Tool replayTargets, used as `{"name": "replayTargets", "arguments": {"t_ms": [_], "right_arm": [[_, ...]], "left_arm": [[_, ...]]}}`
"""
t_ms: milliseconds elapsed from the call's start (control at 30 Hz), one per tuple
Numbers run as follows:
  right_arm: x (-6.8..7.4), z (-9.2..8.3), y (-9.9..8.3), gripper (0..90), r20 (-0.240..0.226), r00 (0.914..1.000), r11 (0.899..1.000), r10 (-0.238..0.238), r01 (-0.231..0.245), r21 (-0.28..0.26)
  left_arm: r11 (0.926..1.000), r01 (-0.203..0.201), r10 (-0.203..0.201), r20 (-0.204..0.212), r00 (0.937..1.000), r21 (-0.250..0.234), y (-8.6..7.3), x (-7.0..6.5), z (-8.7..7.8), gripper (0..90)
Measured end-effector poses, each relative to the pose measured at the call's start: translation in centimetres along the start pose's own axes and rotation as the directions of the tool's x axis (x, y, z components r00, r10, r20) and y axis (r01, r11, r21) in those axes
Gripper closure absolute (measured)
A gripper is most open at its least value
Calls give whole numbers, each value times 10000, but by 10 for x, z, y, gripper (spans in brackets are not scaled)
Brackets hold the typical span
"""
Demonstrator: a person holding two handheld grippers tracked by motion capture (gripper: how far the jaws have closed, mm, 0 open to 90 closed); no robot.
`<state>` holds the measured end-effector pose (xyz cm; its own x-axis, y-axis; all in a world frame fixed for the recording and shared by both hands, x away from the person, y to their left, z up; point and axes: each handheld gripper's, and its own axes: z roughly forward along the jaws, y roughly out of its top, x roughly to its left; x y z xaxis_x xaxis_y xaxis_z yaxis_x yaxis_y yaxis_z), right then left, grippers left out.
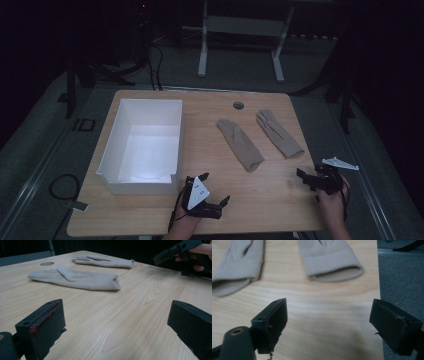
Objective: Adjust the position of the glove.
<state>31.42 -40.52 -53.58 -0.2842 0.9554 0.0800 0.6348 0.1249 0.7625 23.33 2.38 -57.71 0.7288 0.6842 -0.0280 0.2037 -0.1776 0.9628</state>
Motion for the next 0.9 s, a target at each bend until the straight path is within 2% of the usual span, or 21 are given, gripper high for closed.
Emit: {"name": "replayTargets", "arguments": {"t_ms": [67, 133, 200, 267, 467, 533, 600, 667, 767, 900], "right_arm": [[2, 0, 5, 136, 8, 10000, 10000, -21, 21, 30], [5, -3, 11, 127, -170, 9998, 9996, -77, 72, -273], [10, -4, 15, 125, -91, 9995, 9983, -291, 286, -508], [14, -5, 20, 115, -55, 9989, 9976, -463, 460, -513], [21, -4, 34, 115, -252, 9986, 9973, -461, 446, -588], [22, -3, 38, 140, -460, 9976, 9977, -518, 497, -462], [24, -2, 42, 174, -453, 9972, 9971, -598, 576, -492], [27, -2, 47, 172, -452, 9963, 9965, -730, 710, -437], [31, -2, 53, 179, -344, 9946, 9936, -983, 961, -598], [38, -2, 63, 205, -478, 9914, 9888, -1219, 1171, -920]], "left_arm": [[10000, -40, 40, -4, 10000, -5, 0, 0, 0, 16], [10000, -42, 42, -14, 10000, 1, 0, 0, 0, 16], [10000, -18, 18, -10, 10000, -1, 0, 0, 0, 16], [10000, -7, 7, -15, 10000, 14, 0, 0, 0, 16], [10000, -11, 11, 10, 10000, 73, 0, 0, 0, 16], [10000, 0, -1, 20, 10000, 64, 0, 0, 0, 16], [10000, 25, -25, 15, 10000, 33, 0, 1, 0, 16], [10000, 33, -34, 11, 10000, 17, 0, 1, 0, 16], [10000, 1, -1, 0, 10000, 13, 0, 0, 0, 16], [10000, 11, -11, 2, 10000, 24, 0, 0, 0, 16]]}}
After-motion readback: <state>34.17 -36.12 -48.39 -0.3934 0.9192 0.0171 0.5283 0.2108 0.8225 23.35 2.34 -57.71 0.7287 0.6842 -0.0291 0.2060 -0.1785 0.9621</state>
